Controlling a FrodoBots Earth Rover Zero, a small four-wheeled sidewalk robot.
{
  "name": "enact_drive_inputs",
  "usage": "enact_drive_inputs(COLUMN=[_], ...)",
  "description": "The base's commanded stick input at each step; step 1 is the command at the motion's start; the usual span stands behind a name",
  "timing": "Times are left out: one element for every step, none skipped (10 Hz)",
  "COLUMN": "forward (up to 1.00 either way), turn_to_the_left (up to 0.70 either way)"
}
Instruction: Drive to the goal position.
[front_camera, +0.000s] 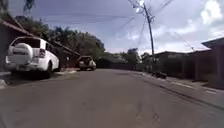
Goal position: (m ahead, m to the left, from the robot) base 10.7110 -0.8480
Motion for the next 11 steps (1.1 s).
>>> enact_drive_inputs(forward=[0.45, 0.45, 0.45, 0.45, 0.45, 0.45, 0.45, 0.45, 0.45, 0.45, 0.45], turn_to_the_left=[0.00, 0.00, 0.00, 0.00, 0.00, 0.00, 0.00, 0.00, 0.00, 0.00, 0.00])
